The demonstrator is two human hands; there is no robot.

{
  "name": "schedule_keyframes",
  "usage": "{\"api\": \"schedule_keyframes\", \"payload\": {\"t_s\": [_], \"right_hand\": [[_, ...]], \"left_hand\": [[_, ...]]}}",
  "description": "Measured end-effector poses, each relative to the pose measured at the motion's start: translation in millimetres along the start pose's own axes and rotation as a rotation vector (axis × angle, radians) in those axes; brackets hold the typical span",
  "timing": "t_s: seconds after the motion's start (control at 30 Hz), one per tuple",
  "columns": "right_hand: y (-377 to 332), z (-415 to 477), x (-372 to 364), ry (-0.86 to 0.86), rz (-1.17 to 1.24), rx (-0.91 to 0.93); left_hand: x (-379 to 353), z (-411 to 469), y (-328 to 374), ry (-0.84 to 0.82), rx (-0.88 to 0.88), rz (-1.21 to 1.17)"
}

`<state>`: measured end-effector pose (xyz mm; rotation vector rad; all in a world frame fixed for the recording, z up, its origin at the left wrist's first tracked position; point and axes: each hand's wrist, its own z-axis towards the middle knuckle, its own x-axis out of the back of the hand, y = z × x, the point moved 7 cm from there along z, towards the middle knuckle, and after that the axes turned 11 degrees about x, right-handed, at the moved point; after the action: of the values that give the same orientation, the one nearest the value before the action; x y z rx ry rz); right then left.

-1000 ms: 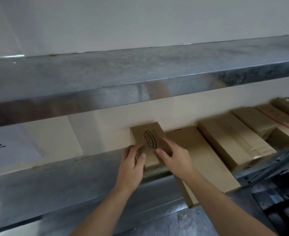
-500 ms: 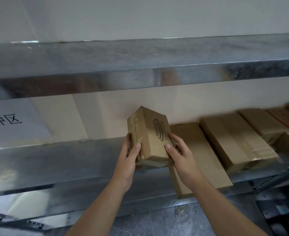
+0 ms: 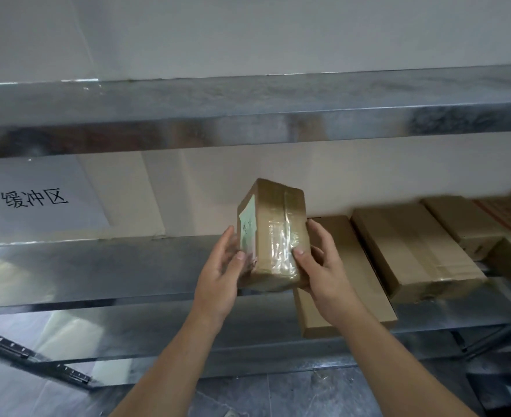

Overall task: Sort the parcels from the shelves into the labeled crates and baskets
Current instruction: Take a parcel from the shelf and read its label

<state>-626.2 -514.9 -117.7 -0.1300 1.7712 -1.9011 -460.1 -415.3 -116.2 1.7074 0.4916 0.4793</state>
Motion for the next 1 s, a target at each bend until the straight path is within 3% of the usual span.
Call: {"api": "schedule_keyframes", "payload": {"t_s": [0.17, 0.27, 0.47, 0.73, 1.0], "right_hand": [[16, -10, 0, 0.007, 0.174, -0.148], [25, -17, -5, -0.061, 0.199, -0.211], [19, -19, -19, -0.115, -0.188, -0.015], [17, -49, -78, -0.416, -0.213, 0.019], [20, -76, -149, -0.477, -0.244, 0.059]], "left_hand": [[-2, -13, -15, -0.045, 0.167, -0.057], [6, -27, -13, 0.010, 0.115, -0.051], [38, -60, -9, 0.244, -0.023, 0.189], [79, -95, -12, 0.417, -0.092, 0.255], [143, -132, -11, 0.490, -0.155, 0.205]]}}
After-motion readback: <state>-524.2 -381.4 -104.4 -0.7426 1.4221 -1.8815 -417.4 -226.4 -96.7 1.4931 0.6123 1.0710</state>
